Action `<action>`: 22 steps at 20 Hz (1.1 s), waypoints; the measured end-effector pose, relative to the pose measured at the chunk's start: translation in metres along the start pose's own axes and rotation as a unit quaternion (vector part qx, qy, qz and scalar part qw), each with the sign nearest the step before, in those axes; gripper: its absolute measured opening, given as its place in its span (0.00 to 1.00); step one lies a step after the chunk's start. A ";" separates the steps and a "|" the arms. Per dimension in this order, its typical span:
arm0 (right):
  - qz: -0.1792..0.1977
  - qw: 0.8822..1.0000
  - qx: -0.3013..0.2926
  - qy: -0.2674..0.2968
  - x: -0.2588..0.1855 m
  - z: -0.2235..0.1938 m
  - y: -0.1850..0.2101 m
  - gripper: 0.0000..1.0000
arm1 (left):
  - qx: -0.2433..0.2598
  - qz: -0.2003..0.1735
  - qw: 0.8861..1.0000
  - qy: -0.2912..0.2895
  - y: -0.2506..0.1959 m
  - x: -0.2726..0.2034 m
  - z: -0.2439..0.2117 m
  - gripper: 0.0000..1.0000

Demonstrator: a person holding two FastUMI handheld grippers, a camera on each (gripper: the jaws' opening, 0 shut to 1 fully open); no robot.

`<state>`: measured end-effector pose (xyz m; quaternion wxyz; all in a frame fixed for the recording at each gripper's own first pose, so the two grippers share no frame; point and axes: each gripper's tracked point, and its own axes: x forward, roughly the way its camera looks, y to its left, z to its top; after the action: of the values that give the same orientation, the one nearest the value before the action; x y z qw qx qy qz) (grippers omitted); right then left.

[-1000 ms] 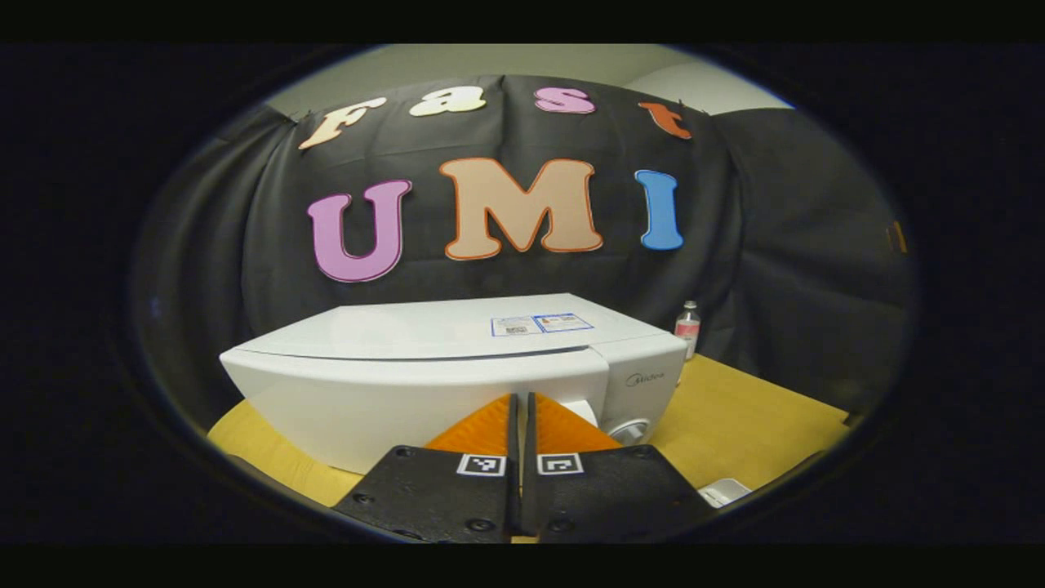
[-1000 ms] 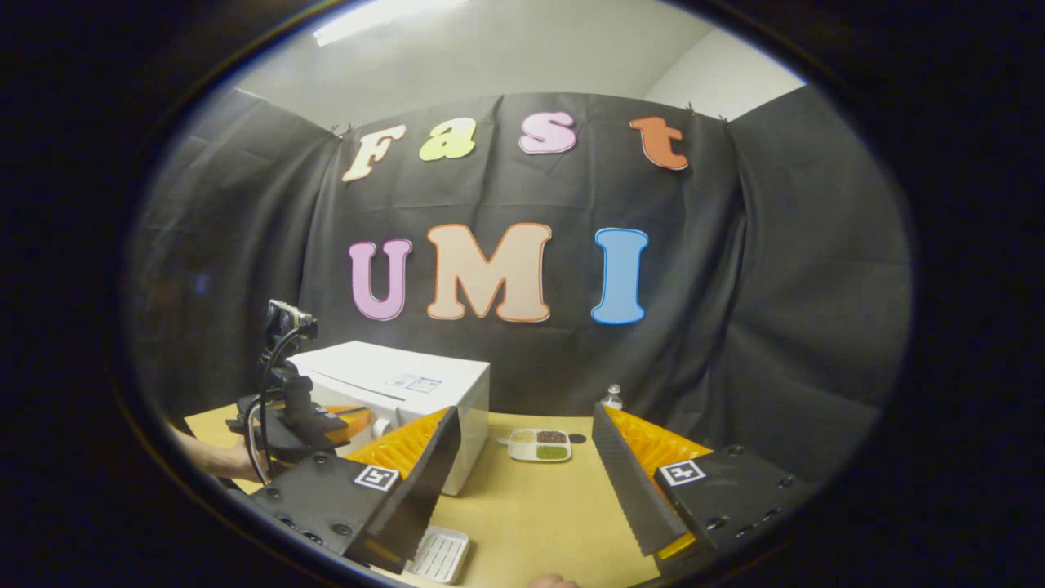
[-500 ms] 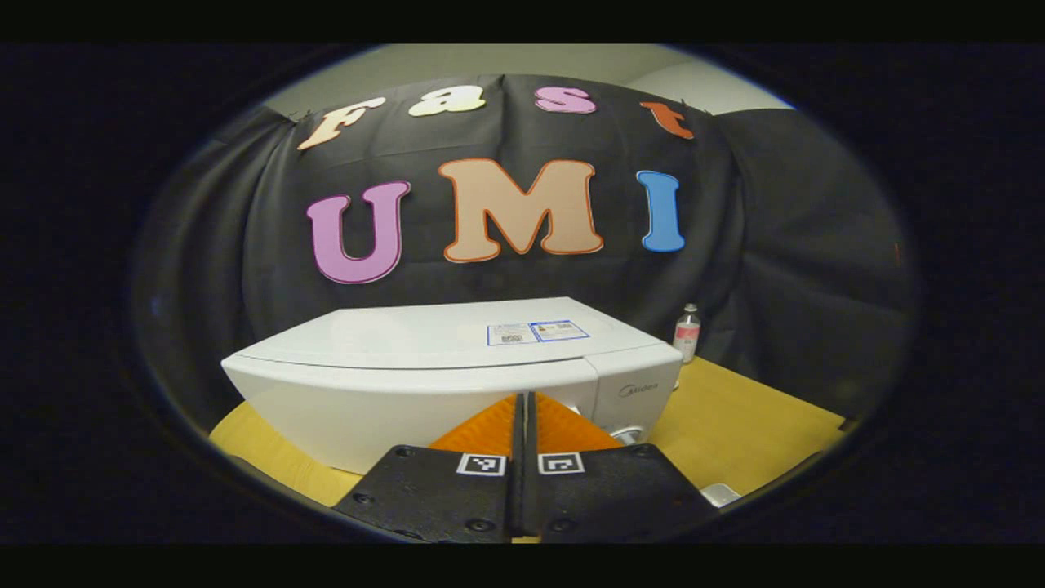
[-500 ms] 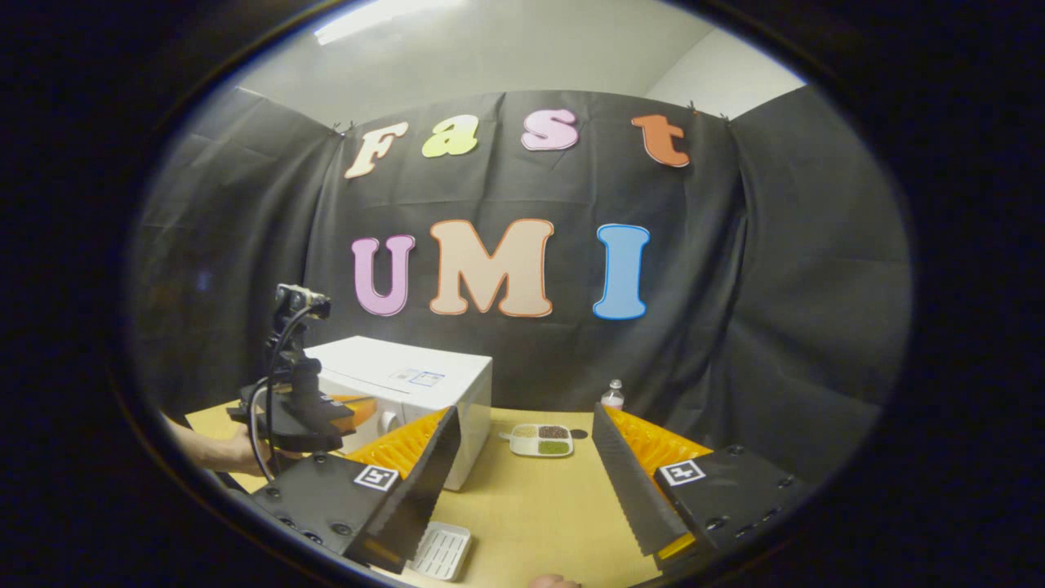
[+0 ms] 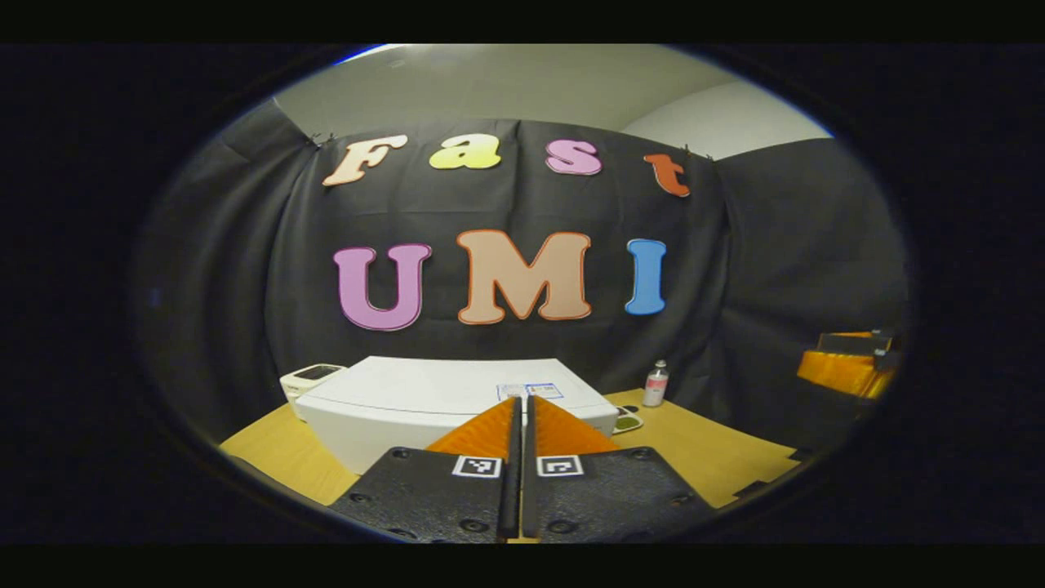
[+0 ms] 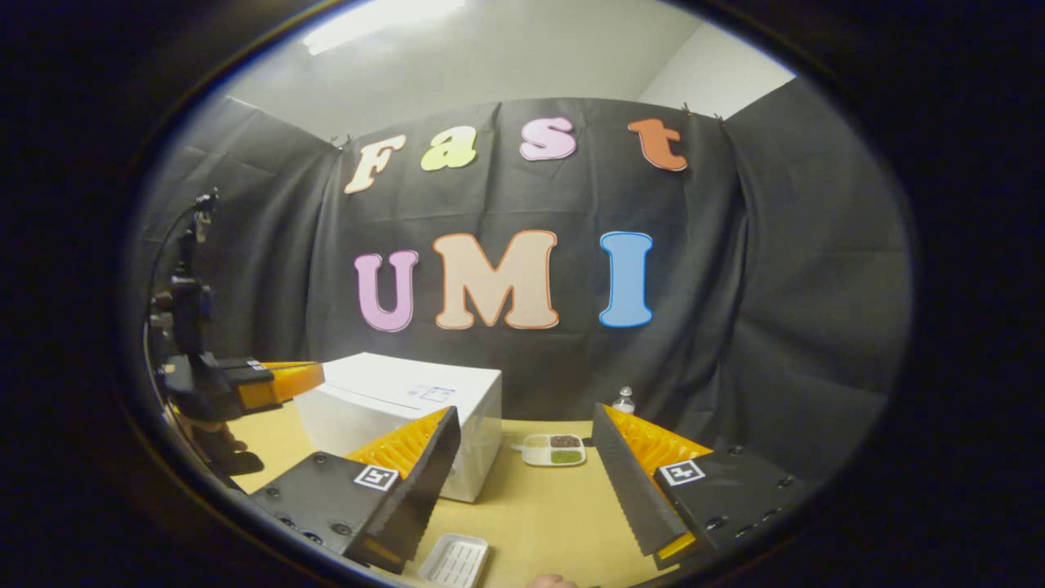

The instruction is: Open the microwave oven with the left hand, put the food in, and close the microwave oven.

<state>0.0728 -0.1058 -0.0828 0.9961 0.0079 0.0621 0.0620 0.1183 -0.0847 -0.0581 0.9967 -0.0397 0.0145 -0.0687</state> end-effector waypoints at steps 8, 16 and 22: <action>0.019 1.000 0.019 -0.017 0.003 0.013 0.029 0.93 | 0.051 0.041 0.998 -0.022 0.025 -0.059 0.032 0.96; 0.009 1.000 0.012 -0.015 -0.005 0.013 0.029 0.93 | 0.045 0.041 0.998 -0.009 0.028 -0.076 0.035 0.96; -0.011 1.000 0.012 -0.015 -0.016 0.007 0.017 0.93 | 0.059 0.016 0.998 -0.003 0.020 -0.077 0.029 0.96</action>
<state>0.0559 -0.0908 -0.0734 0.9974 0.0204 0.0484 0.0503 0.0462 -0.0524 -0.0287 0.9984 0.0191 0.0077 -0.0529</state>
